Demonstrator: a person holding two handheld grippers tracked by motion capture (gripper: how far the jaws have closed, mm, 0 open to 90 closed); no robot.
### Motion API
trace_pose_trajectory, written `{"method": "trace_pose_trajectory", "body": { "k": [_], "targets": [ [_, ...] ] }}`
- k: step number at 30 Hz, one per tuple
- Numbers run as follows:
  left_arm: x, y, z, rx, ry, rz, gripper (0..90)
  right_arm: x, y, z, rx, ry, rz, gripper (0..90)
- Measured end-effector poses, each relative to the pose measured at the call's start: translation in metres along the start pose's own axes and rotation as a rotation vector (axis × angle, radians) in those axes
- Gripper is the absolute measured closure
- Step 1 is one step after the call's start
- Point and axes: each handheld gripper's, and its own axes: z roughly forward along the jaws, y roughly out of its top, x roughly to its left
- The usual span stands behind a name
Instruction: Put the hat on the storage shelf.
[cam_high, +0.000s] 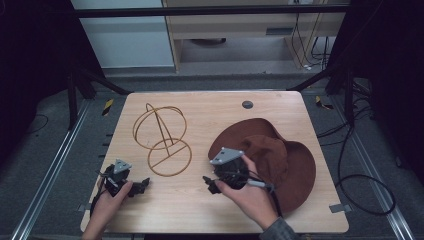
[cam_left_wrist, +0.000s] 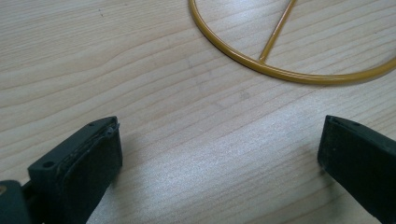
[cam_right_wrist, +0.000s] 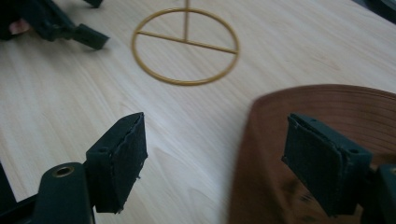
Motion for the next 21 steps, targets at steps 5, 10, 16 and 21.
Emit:
{"method": "trace_pose_trajectory", "body": {
  "k": [5, 10, 16, 21],
  "targets": [
    [0.000, 0.000, 0.000, 0.000, 0.000, 0.000, 0.0, -0.032, -0.001, -0.020, 0.032, -0.027, 0.013, 20.2],
    [0.000, 0.000, 0.000, 0.000, 0.001, 0.003, 0.0, -0.056, -0.013, -0.038, 0.052, -0.046, 0.043, 16.0],
    [0.000, 0.000, 0.000, 0.001, 0.000, 0.001, 0.0, -0.078, -0.029, -0.061, 0.079, -0.060, 0.064, 13.0],
    [0.000, 0.001, 0.001, 0.005, 0.001, 0.003, 0.0, -0.096, -0.034, -0.078, 0.116, -0.086, 0.082, 15.0]
  ]
}}
